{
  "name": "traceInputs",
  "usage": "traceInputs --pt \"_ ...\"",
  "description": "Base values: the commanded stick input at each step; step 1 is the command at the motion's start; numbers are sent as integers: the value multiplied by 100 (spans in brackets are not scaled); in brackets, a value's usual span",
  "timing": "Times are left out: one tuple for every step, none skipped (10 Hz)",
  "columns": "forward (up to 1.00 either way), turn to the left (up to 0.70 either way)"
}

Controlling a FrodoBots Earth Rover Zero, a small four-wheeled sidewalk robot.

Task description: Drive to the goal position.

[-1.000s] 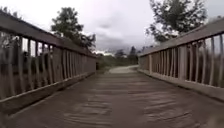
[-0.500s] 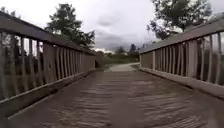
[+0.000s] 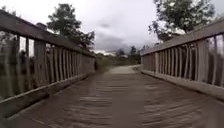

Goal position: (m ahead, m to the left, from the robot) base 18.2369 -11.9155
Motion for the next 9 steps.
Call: traceInputs --pt "50 0" --pt "50 0" --pt "50 0" --pt "50 0" --pt "50 0" --pt "50 0" --pt "50 0" --pt "50 0" --pt "50 0"
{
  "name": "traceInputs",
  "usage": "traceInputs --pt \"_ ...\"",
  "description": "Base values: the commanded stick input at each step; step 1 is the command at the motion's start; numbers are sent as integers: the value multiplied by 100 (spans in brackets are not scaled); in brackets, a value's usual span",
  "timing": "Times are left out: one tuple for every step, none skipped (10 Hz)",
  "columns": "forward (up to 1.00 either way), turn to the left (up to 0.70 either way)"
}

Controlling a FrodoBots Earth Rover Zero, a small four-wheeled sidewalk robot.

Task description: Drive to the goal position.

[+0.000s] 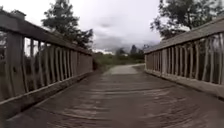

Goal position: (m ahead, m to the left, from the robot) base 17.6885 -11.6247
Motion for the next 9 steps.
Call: traceInputs --pt "50 0" --pt "50 0" --pt "50 0" --pt "50 0" --pt "50 0" --pt "50 0" --pt "50 0" --pt "50 0" --pt "50 0"
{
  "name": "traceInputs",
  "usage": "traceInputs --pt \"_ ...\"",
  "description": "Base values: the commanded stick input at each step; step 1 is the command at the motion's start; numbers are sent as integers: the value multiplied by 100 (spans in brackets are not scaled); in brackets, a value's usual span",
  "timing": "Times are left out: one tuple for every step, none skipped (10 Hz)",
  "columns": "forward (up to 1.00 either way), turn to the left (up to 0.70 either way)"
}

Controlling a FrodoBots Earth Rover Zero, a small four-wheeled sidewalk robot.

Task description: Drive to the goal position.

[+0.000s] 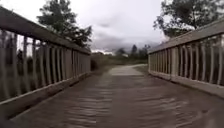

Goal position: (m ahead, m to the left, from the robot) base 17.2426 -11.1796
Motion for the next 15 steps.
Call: traceInputs --pt "50 0" --pt "50 0" --pt "50 0" --pt "50 0" --pt "50 0" --pt "50 0" --pt "50 0" --pt "50 0" --pt "50 0" --pt "50 0" --pt "50 0" --pt "50 0" --pt "50 0" --pt "50 -41" --pt "50 -50"
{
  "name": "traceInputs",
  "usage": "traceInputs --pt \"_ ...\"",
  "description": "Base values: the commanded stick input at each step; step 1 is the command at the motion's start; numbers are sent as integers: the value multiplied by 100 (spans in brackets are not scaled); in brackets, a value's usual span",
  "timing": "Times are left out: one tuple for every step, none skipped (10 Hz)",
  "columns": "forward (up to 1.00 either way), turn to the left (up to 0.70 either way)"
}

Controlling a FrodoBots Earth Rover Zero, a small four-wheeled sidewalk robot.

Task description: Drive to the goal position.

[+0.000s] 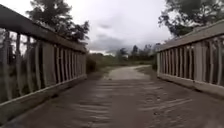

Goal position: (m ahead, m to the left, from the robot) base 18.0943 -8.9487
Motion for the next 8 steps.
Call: traceInputs --pt "50 -50" --pt "50 -50" --pt "50 -50" --pt "50 -50" --pt "50 -12" --pt "50 0" --pt "50 0" --pt "50 0"
